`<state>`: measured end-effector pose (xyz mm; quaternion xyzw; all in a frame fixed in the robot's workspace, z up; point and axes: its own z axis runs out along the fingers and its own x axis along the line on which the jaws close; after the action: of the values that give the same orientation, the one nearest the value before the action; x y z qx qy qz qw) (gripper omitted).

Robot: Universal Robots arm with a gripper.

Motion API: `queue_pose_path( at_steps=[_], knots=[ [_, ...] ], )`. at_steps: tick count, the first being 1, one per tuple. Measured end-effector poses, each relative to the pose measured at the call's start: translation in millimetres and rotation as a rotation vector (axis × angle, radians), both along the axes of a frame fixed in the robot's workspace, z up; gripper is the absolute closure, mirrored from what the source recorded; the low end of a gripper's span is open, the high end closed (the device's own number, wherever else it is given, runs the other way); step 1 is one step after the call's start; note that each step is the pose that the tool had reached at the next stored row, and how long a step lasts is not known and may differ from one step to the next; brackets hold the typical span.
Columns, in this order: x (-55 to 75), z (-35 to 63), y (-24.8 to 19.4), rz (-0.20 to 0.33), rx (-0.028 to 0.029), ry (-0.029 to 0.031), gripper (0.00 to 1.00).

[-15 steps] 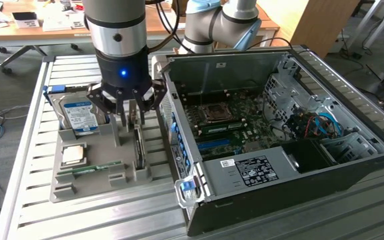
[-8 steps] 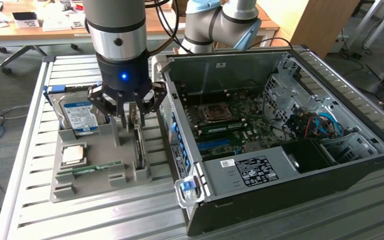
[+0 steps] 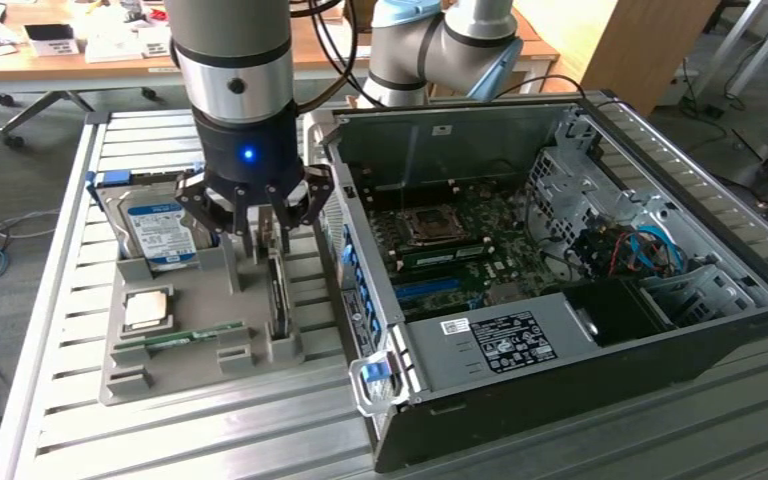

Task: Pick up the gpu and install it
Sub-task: 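Pick up the gpu and move the gpu toward the slot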

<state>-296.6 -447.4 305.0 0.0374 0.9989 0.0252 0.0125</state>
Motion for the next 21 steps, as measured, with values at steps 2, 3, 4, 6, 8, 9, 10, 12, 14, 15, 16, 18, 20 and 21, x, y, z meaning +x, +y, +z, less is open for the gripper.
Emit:
queue_pose_path(
  at_steps=[2, 3, 4, 6, 8, 9, 10, 12, 14, 15, 16, 18, 20, 21],
  knots=[
    [0.0, -1.5, 0.0, 0.000, -0.0002, 0.0002, 0.57],
    [0.0, -2.3, 0.0, 0.000, -0.0001, 0.0002, 0.57],
    [0.0, -3.4, 0.0, 0.000, -0.0002, 0.0002, 0.57],
    [0.0, -5.4, 0.0, 0.000, -0.0002, 0.0002, 0.57],
    [0.0, -7.8, 0.0, 0.000, -0.0002, 0.0002, 0.57],
    [0.0, -9.0, 0.0, 0.000, -0.0003, 0.0003, 0.57],
    [0.0, -10.2, 0.0, 0.000, -0.0002, 0.0002, 0.57],
    [0.0, -12.4, 0.0, 0.000, -0.0002, 0.0003, 0.57],
    [0.0, -13.1, 0.0, 0.000, -0.0005, 0.0005, 0.57],
    [0.0, -13.2, 0.0, 0.000, -0.0005, 0.0005, 0.57],
    [0.0, -13.4, 0.0, 0.000, -0.0003, 0.0002, 0.57],
    [0.0, -13.4, 0.0, 0.000, -0.0003, 0.0003, 0.57],
    [0.0, -14.0, 0.0, 0.000, 0.0000, 0.0000, 0.57],
    [0.0, -14.3, 0.0, 0.000, -0.0002, 0.0000, 0.57]
  ],
)
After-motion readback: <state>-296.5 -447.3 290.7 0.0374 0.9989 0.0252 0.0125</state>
